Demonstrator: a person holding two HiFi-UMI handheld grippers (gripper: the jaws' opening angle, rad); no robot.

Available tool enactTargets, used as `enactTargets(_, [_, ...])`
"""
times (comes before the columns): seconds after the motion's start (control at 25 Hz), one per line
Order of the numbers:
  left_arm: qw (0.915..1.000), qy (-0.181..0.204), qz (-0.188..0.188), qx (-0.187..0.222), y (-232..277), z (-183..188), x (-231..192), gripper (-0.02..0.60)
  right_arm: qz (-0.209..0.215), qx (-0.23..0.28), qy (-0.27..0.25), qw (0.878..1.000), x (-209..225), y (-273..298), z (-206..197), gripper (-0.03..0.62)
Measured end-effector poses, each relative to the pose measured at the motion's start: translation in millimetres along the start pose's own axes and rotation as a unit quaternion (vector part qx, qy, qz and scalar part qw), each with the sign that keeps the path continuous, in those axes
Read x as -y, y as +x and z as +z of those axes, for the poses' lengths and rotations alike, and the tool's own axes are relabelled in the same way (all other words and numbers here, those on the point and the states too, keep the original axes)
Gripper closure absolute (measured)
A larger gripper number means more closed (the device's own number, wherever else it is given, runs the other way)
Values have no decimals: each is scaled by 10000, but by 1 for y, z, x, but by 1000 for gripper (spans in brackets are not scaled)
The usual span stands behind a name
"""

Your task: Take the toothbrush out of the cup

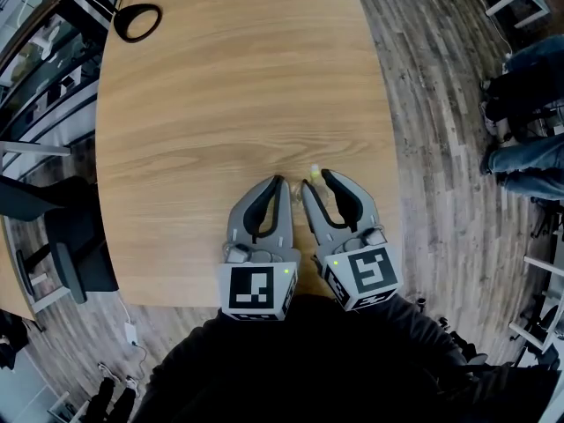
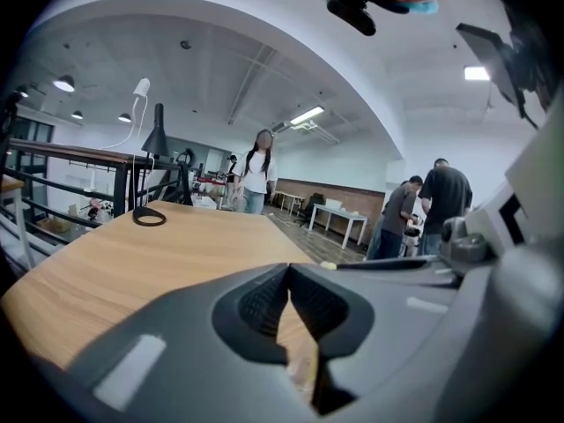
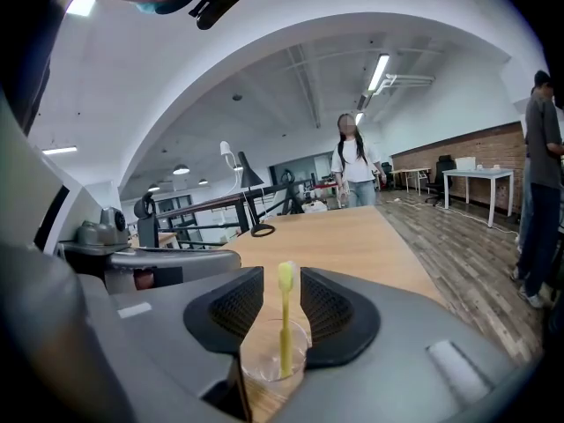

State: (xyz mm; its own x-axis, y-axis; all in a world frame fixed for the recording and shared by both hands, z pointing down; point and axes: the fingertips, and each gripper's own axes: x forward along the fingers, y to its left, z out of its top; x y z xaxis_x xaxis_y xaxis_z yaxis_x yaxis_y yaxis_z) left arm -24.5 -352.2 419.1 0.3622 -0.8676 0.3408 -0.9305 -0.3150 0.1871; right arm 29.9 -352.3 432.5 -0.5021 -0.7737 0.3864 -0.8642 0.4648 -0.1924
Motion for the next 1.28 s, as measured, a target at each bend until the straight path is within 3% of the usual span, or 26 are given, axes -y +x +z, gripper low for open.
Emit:
enactTargets(0.56, [9999, -131, -13, -78, 10, -3, -10, 574, -25, -169, -52, 9998, 2, 15, -4, 474])
enactTargets(1.0, [9999, -89, -41, -67, 14, -3, -11, 574, -105, -162, -8, 9998, 4, 16, -3, 535])
enactTargets(1.28, [10000, -82, -45, -31, 8, 0, -8, 574, -68, -103, -21, 9999, 0, 11, -1, 540])
